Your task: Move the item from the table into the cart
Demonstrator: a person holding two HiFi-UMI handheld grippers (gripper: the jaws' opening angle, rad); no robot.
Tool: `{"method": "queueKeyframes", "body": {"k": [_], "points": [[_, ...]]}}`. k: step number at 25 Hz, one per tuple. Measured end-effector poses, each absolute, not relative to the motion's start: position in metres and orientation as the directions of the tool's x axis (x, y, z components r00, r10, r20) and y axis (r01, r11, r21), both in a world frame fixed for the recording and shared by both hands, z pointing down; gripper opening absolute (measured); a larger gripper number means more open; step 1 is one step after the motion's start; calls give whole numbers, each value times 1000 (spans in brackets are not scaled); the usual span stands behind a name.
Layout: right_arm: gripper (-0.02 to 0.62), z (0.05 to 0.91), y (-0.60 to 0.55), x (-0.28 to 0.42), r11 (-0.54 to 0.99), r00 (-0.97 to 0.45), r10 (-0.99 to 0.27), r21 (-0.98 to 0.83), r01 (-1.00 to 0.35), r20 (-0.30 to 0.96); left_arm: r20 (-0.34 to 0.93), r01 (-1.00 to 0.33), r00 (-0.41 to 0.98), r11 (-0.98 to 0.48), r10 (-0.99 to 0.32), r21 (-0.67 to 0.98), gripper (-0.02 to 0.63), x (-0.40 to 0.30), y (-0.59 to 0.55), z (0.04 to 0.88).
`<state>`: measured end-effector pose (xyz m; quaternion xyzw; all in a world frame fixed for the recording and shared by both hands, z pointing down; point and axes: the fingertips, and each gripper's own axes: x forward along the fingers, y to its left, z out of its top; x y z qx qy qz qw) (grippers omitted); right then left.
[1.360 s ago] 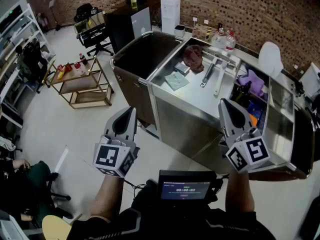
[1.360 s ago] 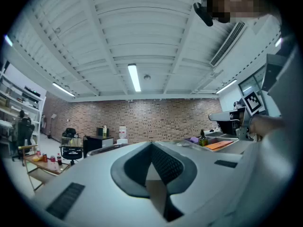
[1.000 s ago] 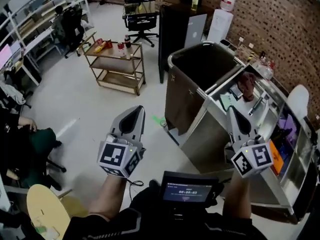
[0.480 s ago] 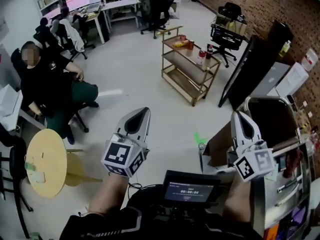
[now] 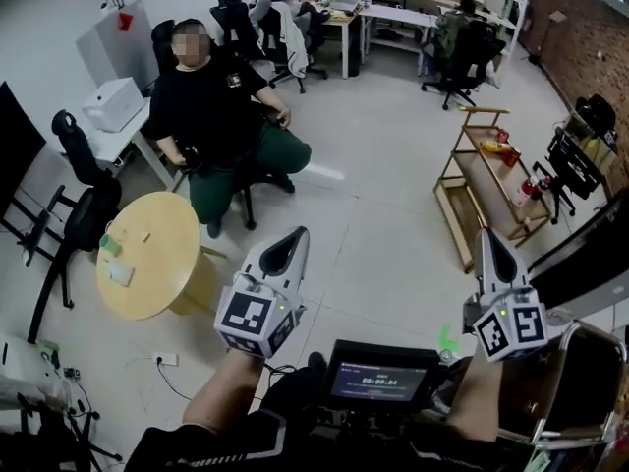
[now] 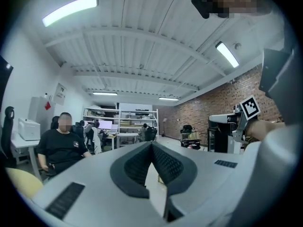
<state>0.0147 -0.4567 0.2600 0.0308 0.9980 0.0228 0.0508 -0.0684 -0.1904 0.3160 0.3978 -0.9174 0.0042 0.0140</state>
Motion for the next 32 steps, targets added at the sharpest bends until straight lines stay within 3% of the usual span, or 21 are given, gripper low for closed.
{"method": "queueKeyframes", "body": {"k": [8, 19, 26, 31, 32], "points": [[0, 264, -306, -207, 967, -962, 253, 48, 249, -102, 34, -568, -822, 823, -568, 19, 3, -231, -16, 326], [0, 285, -153, -444, 823, -821, 567, 54, 565, -68, 28, -267, -963, 962, -269, 53, 3, -385, 126, 339], [0, 288, -62, -563, 626, -626, 780, 24, 779, -31, 58, -43, -997, 999, -43, 12, 3, -446, 181, 332], [0, 297, 22, -615, 492, -492, 870, 6, 870, -30, 112, 115, -987, 993, 114, 9, 3, -463, 243, 346], [23, 298, 44, -618, 458, -457, 889, 2, 889, -36, 116, 138, -984, 990, 136, 10, 3, -462, 259, 350]]}}
